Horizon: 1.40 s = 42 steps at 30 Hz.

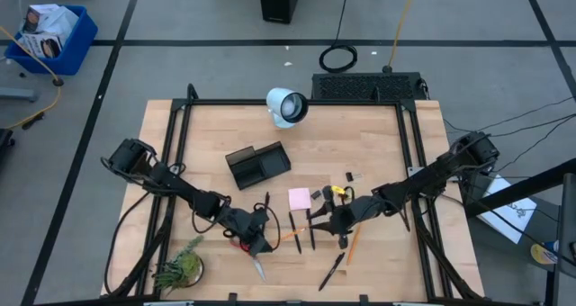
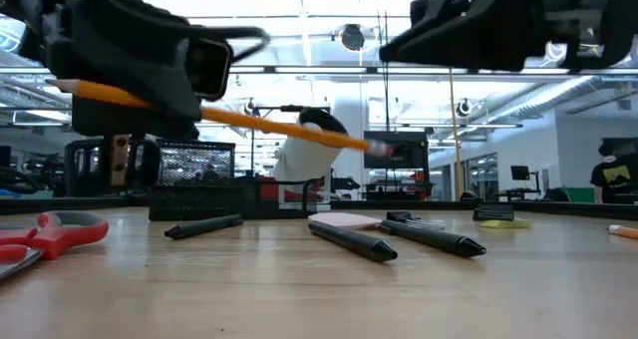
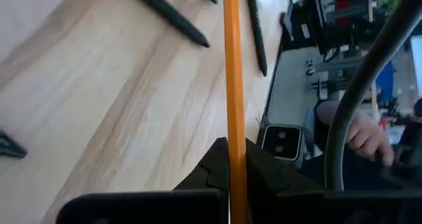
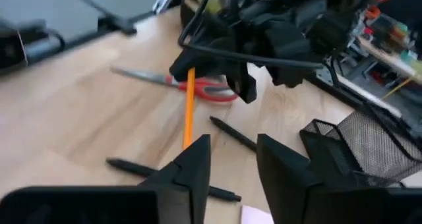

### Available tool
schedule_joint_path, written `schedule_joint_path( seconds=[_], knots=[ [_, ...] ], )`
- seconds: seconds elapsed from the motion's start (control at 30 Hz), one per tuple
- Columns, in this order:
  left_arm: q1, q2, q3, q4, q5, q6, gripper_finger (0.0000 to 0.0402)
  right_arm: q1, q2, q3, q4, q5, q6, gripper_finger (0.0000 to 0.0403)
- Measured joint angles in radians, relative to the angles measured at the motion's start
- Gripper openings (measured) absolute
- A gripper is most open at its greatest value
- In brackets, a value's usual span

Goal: Pick and place office supplies into organizer
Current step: Put the orange pencil into the black desk organizer

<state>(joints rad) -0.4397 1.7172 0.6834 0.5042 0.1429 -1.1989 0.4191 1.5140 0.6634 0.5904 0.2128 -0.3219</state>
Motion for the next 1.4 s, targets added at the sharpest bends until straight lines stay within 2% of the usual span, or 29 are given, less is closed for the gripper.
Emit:
schedule_joint_path(
  seconds=[0.13, 0.27, 0.37, 0.5, 0.6, 0.7, 0.83, 0.93, 1.03, 1.17, 1.4],
  knots=[
    [-0.004, 0.000, 0.000, 0.064, -0.025, 0.078, 0.0022, 0.000, -0.022, 0.000, 0.012, -0.004, 0.116, 0.0134],
    [-0.008, 0.000, 0.000, 0.104, -0.047, 0.151, 0.0008, 0.000, -0.022, -0.001, 0.118, -0.024, 0.203, 0.0136],
    [-0.006, 0.000, 0.000, 0.137, -0.068, 0.197, 0.0021, 0.000, -0.032, -0.002, 0.169, -0.086, 0.196, 0.0135],
    [-0.017, -0.001, 0.000, 0.190, -0.108, 0.274, 0.0030, 0.005, -0.104, -0.029, 0.215, -0.086, 0.178, 0.0137],
    [-0.029, -0.001, 0.000, 0.260, -0.122, 0.337, 0.0018, 0.004, -0.168, -0.100, 0.247, -0.085, 0.207, 0.0137],
    [-0.035, -0.001, 0.000, 0.333, -0.136, 0.394, 0.0008, 0.007, -0.252, -0.215, 0.381, -0.078, 0.239, 0.0135],
    [-0.032, -0.001, 0.001, 0.390, -0.137, 0.423, 0.0028, 0.017, -0.317, -0.395, 0.582, -0.027, 0.333, 0.0135],
    [-0.019, -0.001, 0.000, 0.419, -0.140, 0.450, 0.0034, 0.017, -0.278, -0.485, 0.735, -0.024, 0.421, 0.0134],
    [0.005, -0.002, 0.000, 0.431, -0.141, 0.457, 0.0022, 0.017, -0.192, -0.487, 0.820, -0.026, 0.472, 0.0136],
    [0.035, -0.002, 0.000, 0.441, -0.146, 0.473, 0.0008, 0.027, -0.053, -0.394, 0.846, -0.032, 0.470, 0.0137],
    [0.061, -0.001, 0.000, 0.456, -0.146, 0.474, 0.0029, 0.025, 0.116, -0.244, 0.866, -0.034, 0.433, 0.0141]
  ],
)
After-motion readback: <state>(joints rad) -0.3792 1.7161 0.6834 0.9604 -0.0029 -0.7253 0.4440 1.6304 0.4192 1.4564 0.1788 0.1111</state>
